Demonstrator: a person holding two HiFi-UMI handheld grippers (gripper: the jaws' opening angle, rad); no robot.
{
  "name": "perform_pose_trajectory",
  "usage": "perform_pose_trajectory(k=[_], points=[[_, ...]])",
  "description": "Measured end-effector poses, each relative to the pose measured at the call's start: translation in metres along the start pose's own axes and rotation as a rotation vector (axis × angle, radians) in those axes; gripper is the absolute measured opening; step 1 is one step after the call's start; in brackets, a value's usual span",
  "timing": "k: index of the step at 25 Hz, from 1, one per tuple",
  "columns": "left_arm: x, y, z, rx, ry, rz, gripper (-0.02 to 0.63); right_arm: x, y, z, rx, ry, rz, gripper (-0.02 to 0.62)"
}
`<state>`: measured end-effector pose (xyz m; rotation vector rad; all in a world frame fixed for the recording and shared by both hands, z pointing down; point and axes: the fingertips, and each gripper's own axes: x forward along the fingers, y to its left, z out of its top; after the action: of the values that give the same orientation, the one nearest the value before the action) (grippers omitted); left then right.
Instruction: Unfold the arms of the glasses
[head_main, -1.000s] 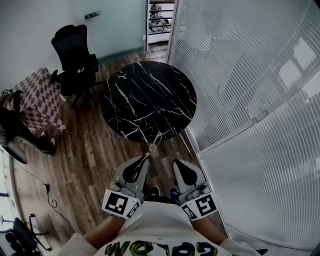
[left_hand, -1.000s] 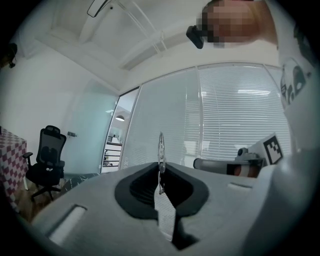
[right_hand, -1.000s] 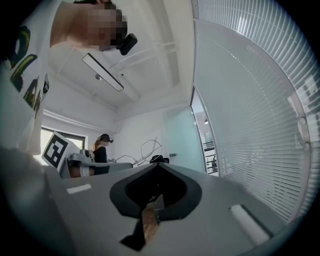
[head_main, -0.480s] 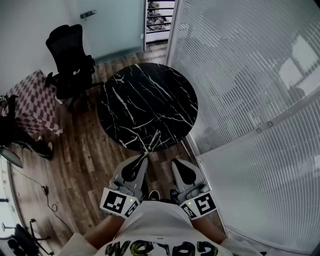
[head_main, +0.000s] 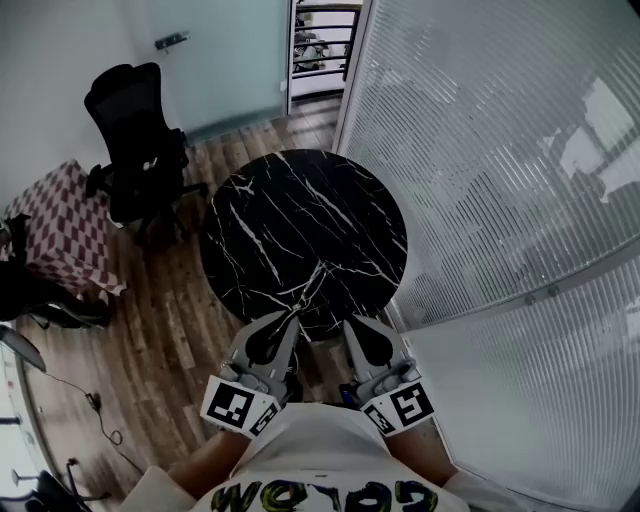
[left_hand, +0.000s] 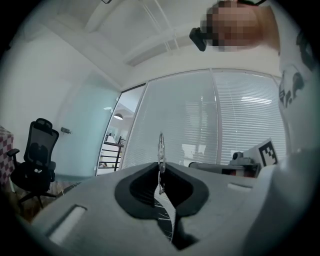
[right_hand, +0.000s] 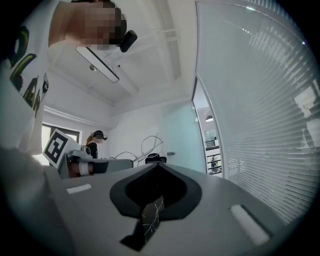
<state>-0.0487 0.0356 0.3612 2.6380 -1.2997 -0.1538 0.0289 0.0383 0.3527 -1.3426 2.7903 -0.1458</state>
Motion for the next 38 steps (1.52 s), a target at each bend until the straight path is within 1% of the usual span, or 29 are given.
perform_pose_trajectory(k=[7,13,17,21,25,29,32,36,37,38], points=[[0.019,0.050,0.008,-0.005,0.010,-0.011,0.011,0.056,-0.006,-0.001,-0.002,0.008,-0.003,0.002],[0.029,0.072,0.011,0.002,0.015,-0.027,0.011,0.080,-0.010,-0.005,0.010,0.003,-0.019,0.002],[0.039,0.075,0.011,-0.005,0.016,-0.039,0.011,0.087,-0.021,-0.007,0.027,-0.001,-0.031,0.002],[0.052,0.073,0.010,-0.011,0.028,-0.046,0.011,0.090,-0.033,-0.004,0.017,0.001,-0.040,0.002],[0.070,0.067,0.003,-0.032,0.048,-0.052,0.011,0.087,-0.050,-0.003,0.021,0.008,-0.042,0.002],[0.089,0.056,0.005,-0.072,0.043,-0.059,0.011,0.084,-0.068,0.001,0.023,0.011,-0.028,0.002],[0.095,0.049,0.012,-0.097,0.033,-0.073,0.011,0.084,-0.075,0.010,0.023,-0.010,0.003,0.002],[0.096,0.046,0.016,-0.158,0.031,-0.100,0.011,0.089,-0.069,0.017,0.120,-0.043,0.124,0.002],[0.096,0.046,0.015,-0.180,0.032,-0.105,0.011,0.091,-0.067,0.015,0.144,-0.037,0.158,0.013],[0.096,0.046,0.014,-0.203,0.034,-0.111,0.011,0.094,-0.064,0.012,0.173,-0.027,0.191,0.050]])
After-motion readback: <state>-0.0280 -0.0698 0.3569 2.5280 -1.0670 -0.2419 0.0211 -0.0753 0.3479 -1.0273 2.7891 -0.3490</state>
